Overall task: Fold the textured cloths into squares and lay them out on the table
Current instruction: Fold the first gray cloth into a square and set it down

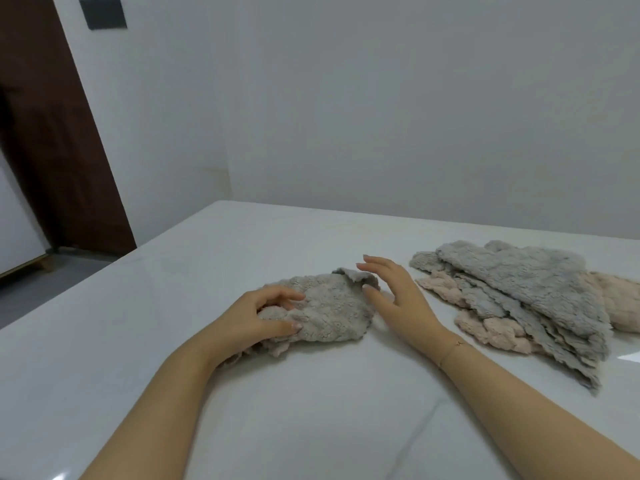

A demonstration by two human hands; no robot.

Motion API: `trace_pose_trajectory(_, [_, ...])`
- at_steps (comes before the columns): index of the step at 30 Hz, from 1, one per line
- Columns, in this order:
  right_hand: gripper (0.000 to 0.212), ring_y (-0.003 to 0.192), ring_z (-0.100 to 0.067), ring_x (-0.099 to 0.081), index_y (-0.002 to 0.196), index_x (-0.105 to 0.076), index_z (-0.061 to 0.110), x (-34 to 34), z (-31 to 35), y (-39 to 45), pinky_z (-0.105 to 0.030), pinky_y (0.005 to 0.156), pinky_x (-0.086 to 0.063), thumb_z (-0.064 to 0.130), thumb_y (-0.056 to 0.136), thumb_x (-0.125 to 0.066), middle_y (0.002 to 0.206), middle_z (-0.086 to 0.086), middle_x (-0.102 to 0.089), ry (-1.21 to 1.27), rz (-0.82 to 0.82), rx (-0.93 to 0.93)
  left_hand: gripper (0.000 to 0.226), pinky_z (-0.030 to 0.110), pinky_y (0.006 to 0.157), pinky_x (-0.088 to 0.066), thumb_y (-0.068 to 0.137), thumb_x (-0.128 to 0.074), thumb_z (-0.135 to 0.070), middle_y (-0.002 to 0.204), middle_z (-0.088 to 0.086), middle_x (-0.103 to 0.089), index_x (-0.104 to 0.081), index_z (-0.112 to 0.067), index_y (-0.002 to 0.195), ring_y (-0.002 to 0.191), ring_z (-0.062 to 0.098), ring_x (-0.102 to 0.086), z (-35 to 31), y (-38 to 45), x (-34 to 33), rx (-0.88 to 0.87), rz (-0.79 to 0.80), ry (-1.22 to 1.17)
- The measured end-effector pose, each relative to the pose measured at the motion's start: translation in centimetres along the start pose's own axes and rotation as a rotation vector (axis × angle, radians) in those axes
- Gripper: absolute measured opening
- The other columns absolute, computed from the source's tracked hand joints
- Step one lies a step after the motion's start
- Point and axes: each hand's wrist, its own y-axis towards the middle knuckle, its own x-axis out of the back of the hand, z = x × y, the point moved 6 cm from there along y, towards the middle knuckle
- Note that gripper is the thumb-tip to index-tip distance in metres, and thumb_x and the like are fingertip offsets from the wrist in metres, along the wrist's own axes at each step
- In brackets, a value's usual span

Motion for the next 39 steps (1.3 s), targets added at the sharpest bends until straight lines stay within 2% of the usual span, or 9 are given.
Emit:
trace_pose_trajectory(4, [0.041,0.124,0.004,-0.039,0.123,-0.058,0.028,-0.6,-0.1,-0.1,-0.010,0.102,-0.029,0.033,0.087,-0.039,0.137,0.018,-0.044,-0.059,0.090,0.030,0.022,0.018,0.087,-0.047,0.073,-0.080,-0.030,0.104,-0.021,-0.065,-0.072,-0.038,0.092,0.094,-0.005,-0.061,0.2,0.4,-0.1,-0.006,-0.051,0.110])
trace_pose_trajectory(7, [0.036,0.127,-0.005,-0.041,0.123,-0.060,0.028,-1.2,-1.5,0.4,-0.021,0.102,-0.032,0.014,0.092,-0.048,0.143,0.012,-0.041,-0.137,0.145,-0.014,0.012,0.021,0.080,-0.050,0.074,-0.081,-0.025,0.088,-0.015,-0.067,-0.071,-0.029,0.078,0.082,0.002,-0.063,0.4,0.6,0.0,-0.014,-0.087,0.084])
trace_pose_trajectory(11, [0.029,0.125,-0.014,-0.045,0.121,-0.063,0.020,-1.5,-2.4,0.9,-0.023,0.105,-0.031,0.015,0.094,-0.052,0.134,0.003,-0.053,-0.186,0.155,-0.079,0.006,0.016,0.067,-0.047,0.081,-0.074,-0.018,0.077,-0.005,-0.065,-0.068,-0.016,0.079,0.071,0.004,-0.060,-0.3,0.2,-0.1,-0.036,-0.082,-0.028])
trace_pose_trajectory(17, [0.032,0.085,-0.004,-0.059,0.100,-0.069,0.018,0.4,-2.5,0.2,-0.010,0.068,-0.043,-0.003,0.090,-0.046,0.099,0.007,-0.067,0.130,-0.056,-0.205,0.010,0.019,0.067,-0.048,0.088,-0.065,-0.019,0.081,0.001,-0.068,-0.063,-0.009,0.087,0.072,0.010,-0.062,-0.5,0.2,1.2,-0.026,-0.168,-0.257])
trace_pose_trajectory(20, [0.046,0.051,-0.011,-0.045,0.094,-0.071,0.013,1.1,-3.5,-0.5,-0.015,0.044,-0.034,-0.016,0.082,-0.037,0.068,-0.002,-0.063,0.491,-0.113,-0.359,0.006,0.016,0.063,-0.050,0.089,-0.062,-0.015,0.077,-0.001,-0.070,-0.062,-0.009,0.089,0.071,0.011,-0.063,-0.4,0.4,1.3,0.002,-0.176,-0.345])
trace_pose_trajectory(24, [0.047,0.072,-0.024,-0.056,0.105,-0.071,0.017,0.2,-4.6,-0.2,-0.030,0.066,-0.048,-0.015,0.077,-0.051,0.081,-0.023,-0.062,0.587,-0.005,-0.403,0.001,0.012,0.055,-0.048,0.091,-0.059,-0.010,0.068,-0.005,-0.071,-0.058,-0.010,0.092,0.062,0.005,-0.065,-0.4,0.6,1.4,0.032,-0.206,-0.395])
trace_pose_trajectory(29, [0.002,0.069,-0.014,-0.059,0.081,-0.071,0.009,0.7,-3.7,0.1,-0.017,0.063,-0.050,0.011,0.081,-0.071,0.076,-0.011,-0.068,0.616,-0.051,-0.340,0.016,0.025,0.074,-0.055,0.092,-0.059,-0.017,0.094,0.007,-0.075,-0.061,-0.021,0.107,0.087,0.019,-0.072,0.2,0.5,2.2,0.064,-0.285,-0.372])
trace_pose_trajectory(35, [0.006,0.088,-0.021,-0.060,0.082,-0.066,0.014,0.8,-3.7,0.0,-0.026,0.071,-0.045,0.009,0.081,-0.063,0.094,-0.008,-0.068,0.693,-0.047,-0.384,0.011,0.005,0.059,-0.045,0.095,-0.055,-0.012,0.094,-0.001,-0.070,-0.063,-0.018,0.099,0.079,-0.001,-0.066,-0.1,0.2,1.0,0.082,-0.230,-0.284])
trace_pose_trajectory(39, [0.041,0.100,-0.025,-0.058,0.106,-0.069,0.010,-0.1,-2.7,-0.8,-0.041,0.093,-0.043,0.022,0.072,-0.048,0.115,-0.010,-0.067,0.733,0.181,-0.374,0.014,0.004,0.053,-0.042,0.094,-0.055,-0.008,0.083,-0.009,-0.067,-0.067,-0.014,0.096,0.060,-0.008,-0.060,-0.6,0.3,1.0,0.037,-0.279,-0.298])
